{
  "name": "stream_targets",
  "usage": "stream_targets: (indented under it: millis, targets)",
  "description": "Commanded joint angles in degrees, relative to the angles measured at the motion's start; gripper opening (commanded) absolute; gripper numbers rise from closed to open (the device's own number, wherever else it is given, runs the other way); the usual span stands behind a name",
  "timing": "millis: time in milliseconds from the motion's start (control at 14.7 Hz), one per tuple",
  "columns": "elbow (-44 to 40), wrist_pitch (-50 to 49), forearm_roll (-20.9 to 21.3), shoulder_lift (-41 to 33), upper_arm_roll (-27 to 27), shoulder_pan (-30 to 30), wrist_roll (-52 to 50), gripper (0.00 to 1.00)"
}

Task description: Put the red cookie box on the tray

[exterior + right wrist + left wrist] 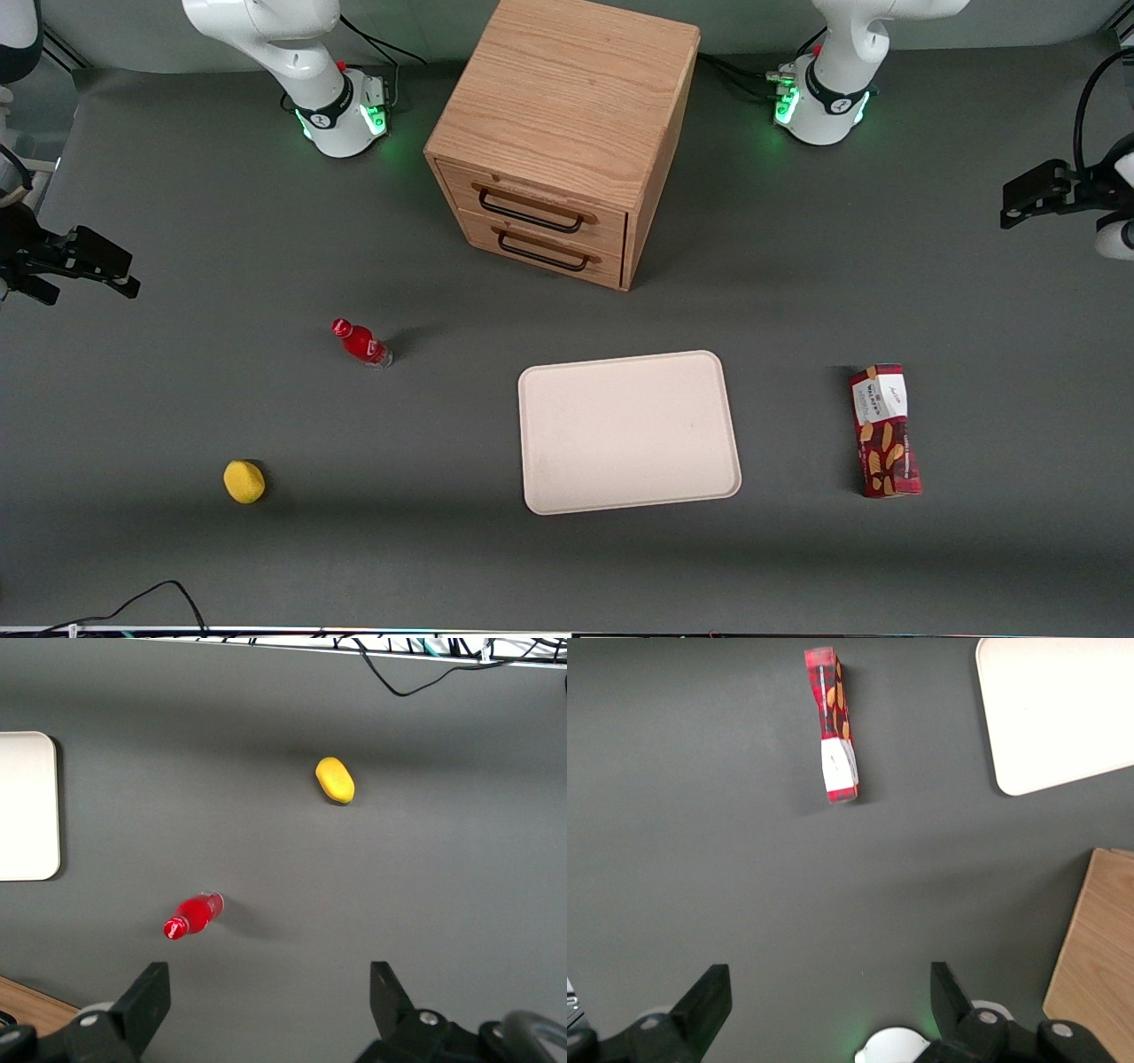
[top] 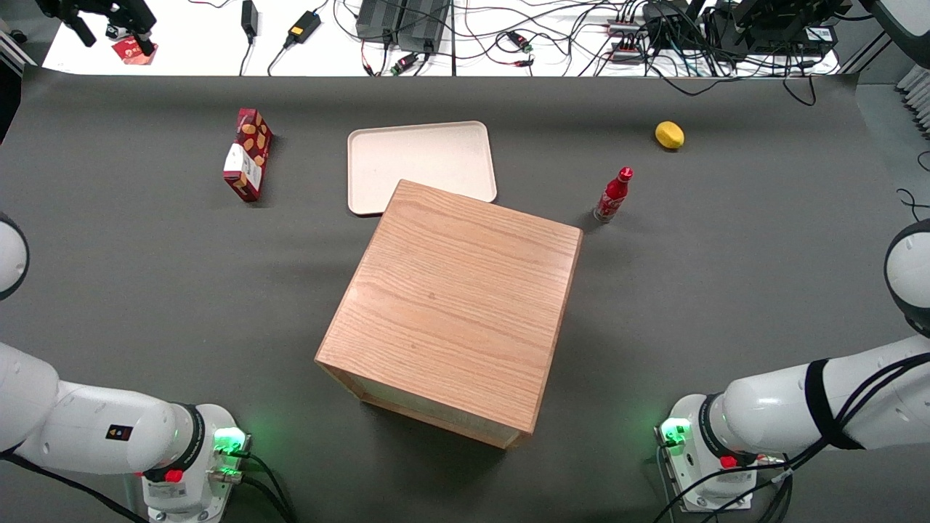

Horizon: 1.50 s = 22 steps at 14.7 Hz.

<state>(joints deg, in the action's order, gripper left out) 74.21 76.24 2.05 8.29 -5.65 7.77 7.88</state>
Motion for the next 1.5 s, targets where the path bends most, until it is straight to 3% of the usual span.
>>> stream_targets:
  millis: [0,748,1087,1427]
  targets:
    - [-0.21,6.96,-0.73,6.45,-0.51,0.14,0.91,1.0]
    - [0.06,36.95,-0.47,31.42,-0.51,-1.97,1.09,1.0]
    - [4.01,44.95,-0.64,35.91,-0.51,-3.29,0.48,1.0]
    - [4.19,45.14,-0.64,37.77,-0.33,-3.2,0.03,1.0]
